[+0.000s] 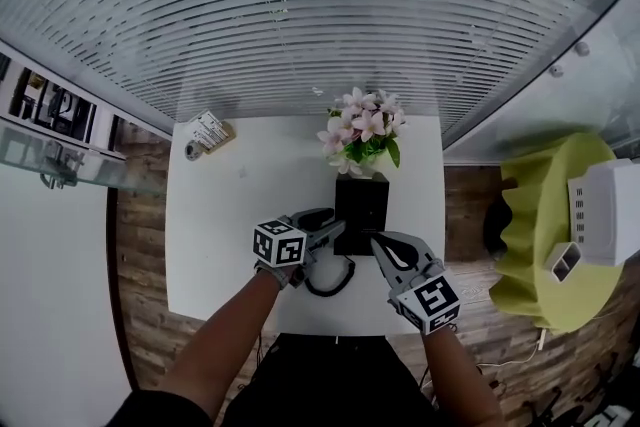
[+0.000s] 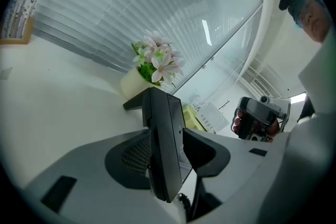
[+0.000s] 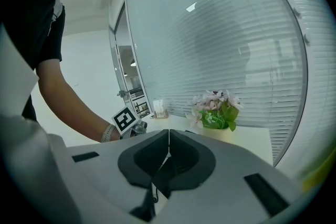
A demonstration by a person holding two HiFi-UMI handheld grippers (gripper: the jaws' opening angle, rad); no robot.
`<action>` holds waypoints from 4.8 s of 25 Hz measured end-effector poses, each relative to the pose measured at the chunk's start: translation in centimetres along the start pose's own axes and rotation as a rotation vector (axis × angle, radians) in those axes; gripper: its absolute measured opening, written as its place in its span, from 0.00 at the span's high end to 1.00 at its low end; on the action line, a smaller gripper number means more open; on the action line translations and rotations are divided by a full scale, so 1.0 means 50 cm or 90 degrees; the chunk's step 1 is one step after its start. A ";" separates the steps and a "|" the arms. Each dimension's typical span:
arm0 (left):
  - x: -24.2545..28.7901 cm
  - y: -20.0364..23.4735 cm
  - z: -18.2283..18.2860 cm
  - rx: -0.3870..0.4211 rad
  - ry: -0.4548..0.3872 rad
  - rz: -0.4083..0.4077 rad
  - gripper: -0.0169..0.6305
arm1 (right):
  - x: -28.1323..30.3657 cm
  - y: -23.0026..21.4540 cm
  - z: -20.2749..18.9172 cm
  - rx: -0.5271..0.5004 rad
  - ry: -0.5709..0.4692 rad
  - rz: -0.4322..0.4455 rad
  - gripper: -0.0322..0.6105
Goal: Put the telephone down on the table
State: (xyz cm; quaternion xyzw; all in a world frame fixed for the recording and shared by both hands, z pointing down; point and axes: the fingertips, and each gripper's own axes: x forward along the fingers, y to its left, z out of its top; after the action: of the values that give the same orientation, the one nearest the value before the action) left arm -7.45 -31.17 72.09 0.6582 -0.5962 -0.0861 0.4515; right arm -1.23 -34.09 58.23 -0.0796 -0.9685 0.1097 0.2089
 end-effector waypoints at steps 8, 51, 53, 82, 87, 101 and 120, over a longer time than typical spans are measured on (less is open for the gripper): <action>0.035 0.012 -0.009 -0.037 0.018 -0.036 0.70 | -0.014 -0.020 -0.022 0.012 0.014 -0.012 0.91; -0.283 -0.157 0.020 -0.063 -0.123 -0.008 0.86 | -0.007 0.215 0.075 -0.067 -0.004 0.187 0.91; -0.308 -0.149 0.015 -0.063 -0.127 -0.002 0.86 | 0.006 0.240 0.081 -0.077 -0.003 0.198 0.91; -0.619 0.129 -0.011 -0.069 -0.043 0.002 0.86 | 0.319 0.495 0.067 -0.104 0.067 0.159 0.91; -0.647 0.198 -0.059 -0.089 0.002 0.004 0.86 | 0.376 0.533 0.050 -0.101 0.084 0.150 0.91; -0.688 0.347 -0.082 -0.120 0.045 0.035 0.86 | 0.524 0.585 -0.022 -0.064 0.130 0.136 0.91; -0.664 0.451 -0.097 -0.165 0.078 0.086 0.82 | 0.566 0.555 -0.066 -0.009 0.157 0.079 0.91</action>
State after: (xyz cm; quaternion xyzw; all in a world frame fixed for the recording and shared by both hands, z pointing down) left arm -29.35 2.53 76.50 0.5568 -0.5946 -0.0914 0.5728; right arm -22.30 -1.13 65.32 -0.1535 -0.9295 0.1049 0.3186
